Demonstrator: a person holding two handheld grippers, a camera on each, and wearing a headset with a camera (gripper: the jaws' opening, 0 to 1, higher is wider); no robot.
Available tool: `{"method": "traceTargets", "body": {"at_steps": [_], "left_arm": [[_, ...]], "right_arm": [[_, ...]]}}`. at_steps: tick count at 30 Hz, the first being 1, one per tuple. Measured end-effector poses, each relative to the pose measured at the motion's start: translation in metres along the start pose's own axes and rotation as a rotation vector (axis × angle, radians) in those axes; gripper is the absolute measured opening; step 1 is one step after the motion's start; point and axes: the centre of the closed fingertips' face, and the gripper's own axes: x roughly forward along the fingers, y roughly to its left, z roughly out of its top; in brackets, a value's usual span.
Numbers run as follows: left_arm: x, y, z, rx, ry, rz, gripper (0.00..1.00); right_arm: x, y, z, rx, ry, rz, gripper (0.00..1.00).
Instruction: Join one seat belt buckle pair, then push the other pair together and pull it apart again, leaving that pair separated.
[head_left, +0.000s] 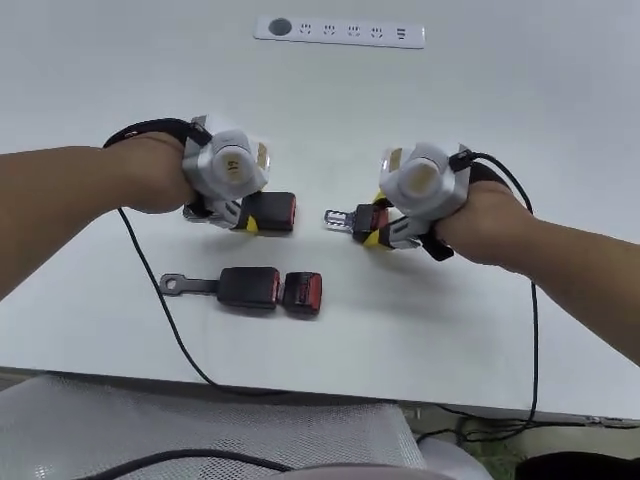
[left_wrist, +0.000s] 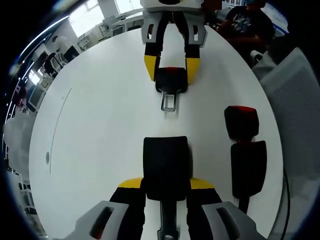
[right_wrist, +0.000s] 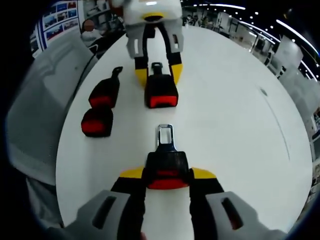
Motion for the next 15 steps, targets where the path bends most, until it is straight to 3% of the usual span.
{"method": "traceTargets", "body": {"at_steps": [8, 15], "left_arm": [[0.0, -0.001, 0.0, 0.001, 0.002, 0.002, 0.32], [0.0, -0.001, -0.001, -0.002, 0.013, 0.0, 0.32]], "right_arm": [[0.013, 0.001, 0.022, -0.021, 0.009, 0.008, 0.33], [0.017, 0.001, 0.03, -0.041, 0.019, 0.01, 0.33]]}}
